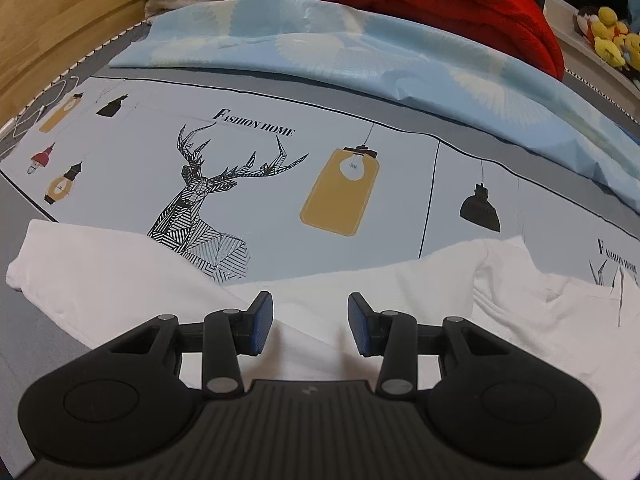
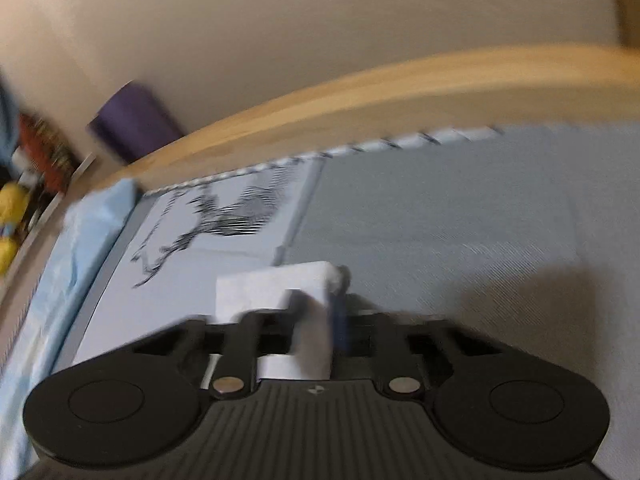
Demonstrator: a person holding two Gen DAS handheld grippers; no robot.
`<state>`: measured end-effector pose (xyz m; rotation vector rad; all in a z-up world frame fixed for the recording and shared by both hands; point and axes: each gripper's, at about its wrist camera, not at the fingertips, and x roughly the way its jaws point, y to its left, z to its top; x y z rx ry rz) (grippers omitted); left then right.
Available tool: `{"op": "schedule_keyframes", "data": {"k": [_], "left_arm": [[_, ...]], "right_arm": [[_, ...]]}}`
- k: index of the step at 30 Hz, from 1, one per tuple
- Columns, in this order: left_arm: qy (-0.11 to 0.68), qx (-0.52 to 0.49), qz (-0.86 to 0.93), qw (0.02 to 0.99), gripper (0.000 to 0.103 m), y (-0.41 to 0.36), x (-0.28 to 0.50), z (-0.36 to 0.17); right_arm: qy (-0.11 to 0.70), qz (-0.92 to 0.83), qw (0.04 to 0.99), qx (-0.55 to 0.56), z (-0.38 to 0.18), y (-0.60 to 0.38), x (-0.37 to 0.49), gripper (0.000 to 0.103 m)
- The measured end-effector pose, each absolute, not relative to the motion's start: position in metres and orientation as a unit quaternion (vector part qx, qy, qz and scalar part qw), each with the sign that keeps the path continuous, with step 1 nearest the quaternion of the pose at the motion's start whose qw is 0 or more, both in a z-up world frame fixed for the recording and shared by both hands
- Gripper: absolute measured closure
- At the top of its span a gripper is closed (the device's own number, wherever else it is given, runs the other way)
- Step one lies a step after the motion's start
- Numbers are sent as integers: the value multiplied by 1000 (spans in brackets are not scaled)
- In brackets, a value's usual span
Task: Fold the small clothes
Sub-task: 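Lay the sleeve flat with the right gripper while the left gripper repositions, then grasp the shirt's hem edge with both grippers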
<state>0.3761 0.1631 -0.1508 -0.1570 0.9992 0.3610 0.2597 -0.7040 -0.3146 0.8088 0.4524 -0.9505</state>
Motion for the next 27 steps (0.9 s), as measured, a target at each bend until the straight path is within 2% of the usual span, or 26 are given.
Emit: {"op": "schedule_keyframes", "data": {"k": [4,5,6,7,9,14,18,21,23,25,27], "left_arm": [[480,-73,154,861,57,158,374,-153],[480,-73,144,862,57,156,374,-153],[481,-73,137,863,57,154,374,-154],[481,-75,127,864,57,153,375,-154],[479,-85,105,867,57,151,377,-156],[453,-90,67,885,57,157,387,-167],[423,-69,40,903,57,150,399,-180],[409,-61,6,911,57,137,412,-191],[405,-57,-6,913,53,125,421,-199],[403,-55,-18,913,40,114,429,-207],[407,-35,-25,912,38,102,438,-217]], "right_arm": [[227,-523,730,378,-324,-712,249,99],[232,-533,730,360,-319,-708,250,96],[238,-549,730,331,-311,-702,256,87],[230,-561,732,311,-301,-695,259,86],[202,-550,758,285,-280,-676,267,74],[206,-345,880,254,-243,-590,332,62],[268,-154,924,224,-242,-488,389,50],[331,-38,925,183,-255,-409,424,50],[356,3,925,135,-264,-365,436,49],[380,22,920,89,-274,-331,447,46],[392,25,918,58,-281,-309,452,46]]}}
